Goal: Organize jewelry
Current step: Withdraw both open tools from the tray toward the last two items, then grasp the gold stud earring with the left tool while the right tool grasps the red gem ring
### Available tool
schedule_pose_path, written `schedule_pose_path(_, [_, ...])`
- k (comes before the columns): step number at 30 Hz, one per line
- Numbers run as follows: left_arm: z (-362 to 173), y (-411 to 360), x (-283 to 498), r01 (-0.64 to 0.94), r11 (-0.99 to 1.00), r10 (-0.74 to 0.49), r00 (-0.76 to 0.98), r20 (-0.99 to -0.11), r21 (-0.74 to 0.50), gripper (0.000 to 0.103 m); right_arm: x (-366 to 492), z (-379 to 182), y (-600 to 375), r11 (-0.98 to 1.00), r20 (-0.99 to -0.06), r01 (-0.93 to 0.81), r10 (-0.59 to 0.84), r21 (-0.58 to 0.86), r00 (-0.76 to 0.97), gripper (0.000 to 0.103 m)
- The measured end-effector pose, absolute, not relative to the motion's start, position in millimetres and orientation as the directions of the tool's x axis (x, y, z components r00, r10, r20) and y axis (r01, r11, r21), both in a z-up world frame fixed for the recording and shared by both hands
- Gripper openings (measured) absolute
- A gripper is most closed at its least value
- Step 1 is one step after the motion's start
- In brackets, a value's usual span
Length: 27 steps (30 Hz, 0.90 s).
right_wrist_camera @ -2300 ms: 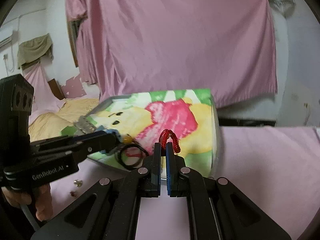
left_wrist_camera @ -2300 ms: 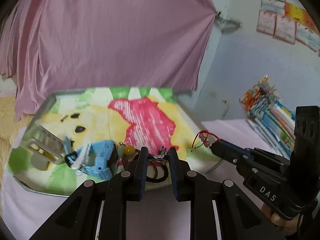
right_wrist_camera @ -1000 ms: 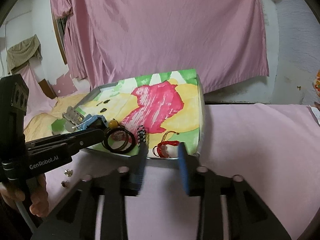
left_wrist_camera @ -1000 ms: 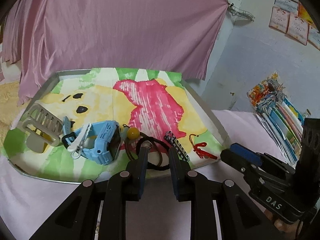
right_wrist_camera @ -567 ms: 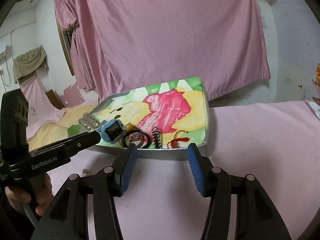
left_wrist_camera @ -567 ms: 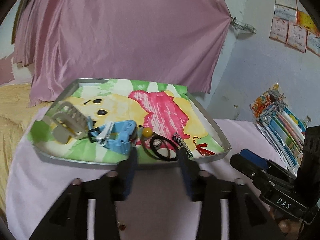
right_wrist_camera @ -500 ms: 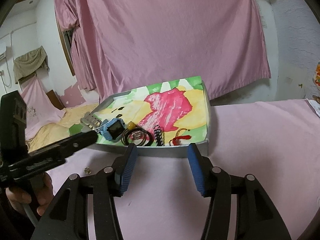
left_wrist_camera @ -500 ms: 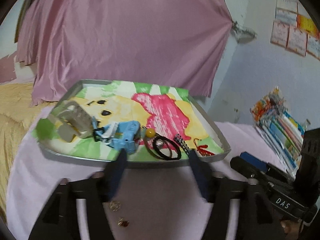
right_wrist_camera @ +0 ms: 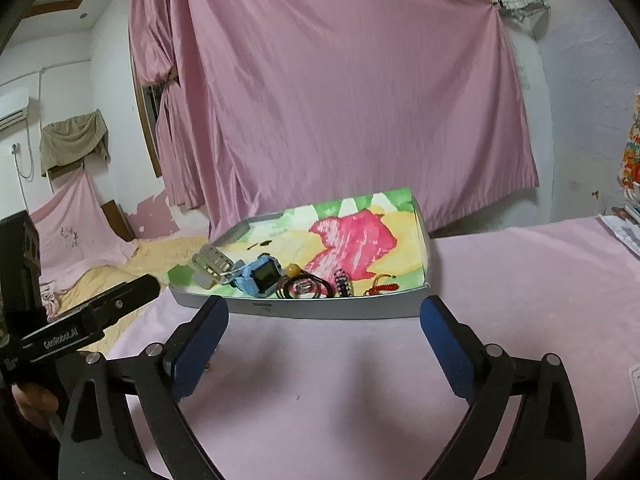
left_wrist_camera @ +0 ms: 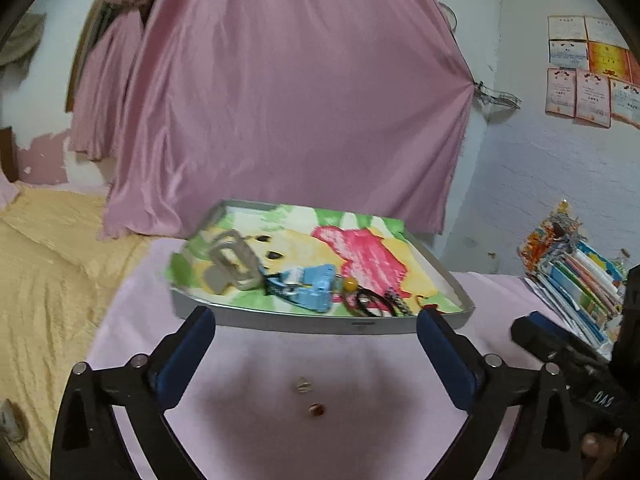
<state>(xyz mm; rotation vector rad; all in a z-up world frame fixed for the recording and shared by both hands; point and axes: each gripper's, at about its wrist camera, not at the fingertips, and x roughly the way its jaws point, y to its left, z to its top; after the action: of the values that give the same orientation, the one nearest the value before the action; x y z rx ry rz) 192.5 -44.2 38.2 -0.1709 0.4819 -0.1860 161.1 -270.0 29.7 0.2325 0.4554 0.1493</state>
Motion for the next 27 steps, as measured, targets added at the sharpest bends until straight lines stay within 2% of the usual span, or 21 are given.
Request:
schedule_pose_path(11, [30, -13, 163, 0.089, 0.988, -0.135, 0.895, -0.426, -0.125, 0.102, 136, 33, -250, 0.973, -0.367, -0.109, 0.178, 0.202, 0.913, 0.099])
schedule_pose_path(21, [22, 13, 156, 0.088, 0.99, -0.129, 0.889, -0.438, -0.112, 0.102, 139, 31, -223, 0.978, -0.404, -0.136, 0.189, 0.156, 0.895, 0.099])
schedule_pose_path(27, [16, 25, 163, 0.096, 0.99, -0.135, 0.872, -0.471, -0.107, 0.102, 147, 24, -204, 0.979, -0.465, -0.153, 0.198, 0.133, 0.863, 0.099])
